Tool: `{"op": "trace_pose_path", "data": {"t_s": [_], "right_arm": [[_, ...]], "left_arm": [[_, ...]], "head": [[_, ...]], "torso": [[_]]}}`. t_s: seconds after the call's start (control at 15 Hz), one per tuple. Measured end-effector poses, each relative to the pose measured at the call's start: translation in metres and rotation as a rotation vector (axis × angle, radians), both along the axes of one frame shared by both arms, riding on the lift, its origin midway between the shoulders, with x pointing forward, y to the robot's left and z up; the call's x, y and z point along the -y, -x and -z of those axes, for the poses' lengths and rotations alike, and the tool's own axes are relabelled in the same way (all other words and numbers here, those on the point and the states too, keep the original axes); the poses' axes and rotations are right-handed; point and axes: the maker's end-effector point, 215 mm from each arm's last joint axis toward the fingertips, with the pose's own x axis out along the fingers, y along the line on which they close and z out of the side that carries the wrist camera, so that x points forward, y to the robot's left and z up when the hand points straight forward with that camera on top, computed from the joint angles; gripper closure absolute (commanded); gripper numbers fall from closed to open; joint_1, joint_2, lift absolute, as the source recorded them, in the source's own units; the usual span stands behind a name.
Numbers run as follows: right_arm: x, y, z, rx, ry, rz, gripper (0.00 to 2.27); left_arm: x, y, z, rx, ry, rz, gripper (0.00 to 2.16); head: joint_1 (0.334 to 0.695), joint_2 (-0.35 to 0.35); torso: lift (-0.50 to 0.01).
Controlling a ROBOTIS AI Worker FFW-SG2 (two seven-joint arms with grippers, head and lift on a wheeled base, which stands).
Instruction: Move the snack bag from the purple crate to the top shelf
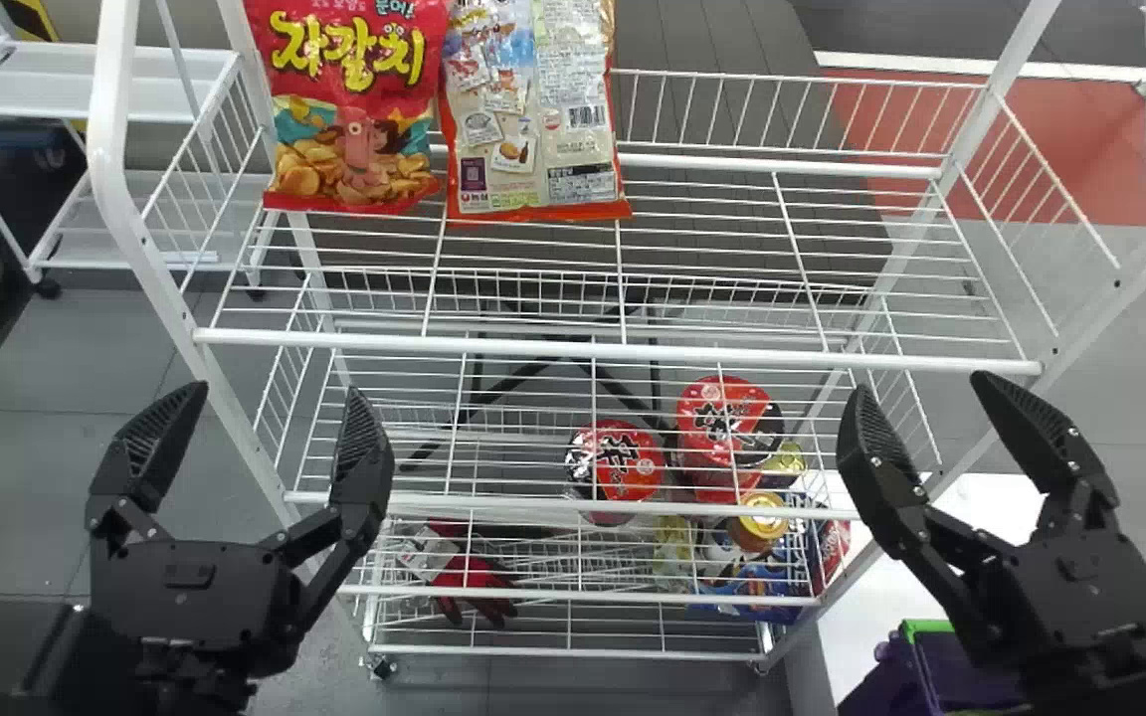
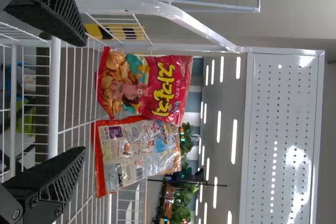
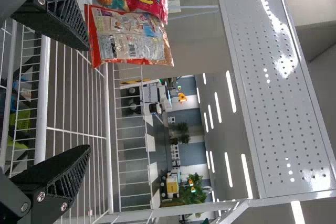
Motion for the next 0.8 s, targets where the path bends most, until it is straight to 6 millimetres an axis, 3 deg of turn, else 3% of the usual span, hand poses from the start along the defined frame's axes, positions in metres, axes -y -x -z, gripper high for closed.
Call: {"op": "trace_pose_path", "data": {"t_s": [0.8], "right_arm": [[-0.0003, -0.0005, 0.0022, -0.004, 0.018, 0.002, 0.16]], "left_arm": [[0.0036, -0.0026, -0.0007, 0.004, 0.004, 0.011, 0.11]], "head": [[0.695, -0.065]], "torso": [[-0.184]]}}
